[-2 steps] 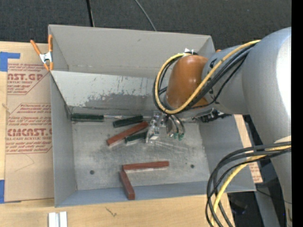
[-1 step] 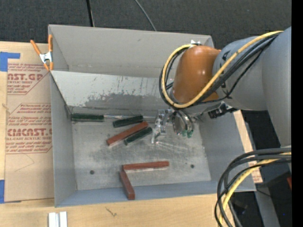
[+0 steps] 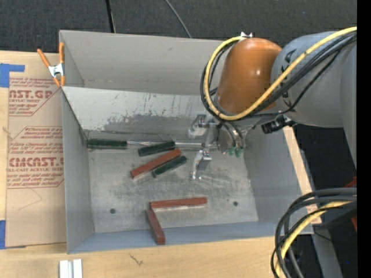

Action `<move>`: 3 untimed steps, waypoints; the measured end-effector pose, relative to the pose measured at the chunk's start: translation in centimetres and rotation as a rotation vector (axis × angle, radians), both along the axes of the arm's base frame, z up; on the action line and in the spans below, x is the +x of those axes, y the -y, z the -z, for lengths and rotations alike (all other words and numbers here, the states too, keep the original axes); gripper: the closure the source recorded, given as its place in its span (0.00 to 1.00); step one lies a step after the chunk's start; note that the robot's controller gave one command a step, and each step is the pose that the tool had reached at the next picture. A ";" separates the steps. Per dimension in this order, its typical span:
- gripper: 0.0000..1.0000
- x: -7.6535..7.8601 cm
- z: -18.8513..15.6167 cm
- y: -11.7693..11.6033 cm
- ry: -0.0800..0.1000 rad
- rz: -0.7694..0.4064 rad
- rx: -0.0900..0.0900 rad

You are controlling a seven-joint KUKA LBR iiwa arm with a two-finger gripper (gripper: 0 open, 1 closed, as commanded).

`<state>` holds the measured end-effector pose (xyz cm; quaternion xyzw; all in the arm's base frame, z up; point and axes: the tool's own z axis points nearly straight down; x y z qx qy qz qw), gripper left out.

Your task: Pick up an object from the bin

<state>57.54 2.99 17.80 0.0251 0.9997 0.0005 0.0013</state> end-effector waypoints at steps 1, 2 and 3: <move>0.00 0.1 1.0 -0.1 -0.001 0.005 0.000; 1.00 2.0 10.0 -3.1 0.005 -0.074 -0.001; 1.00 2.0 10.0 -3.1 0.005 -0.074 -0.001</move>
Offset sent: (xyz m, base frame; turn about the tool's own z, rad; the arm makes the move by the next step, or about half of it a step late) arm 0.0174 0.0309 -0.1047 -0.0737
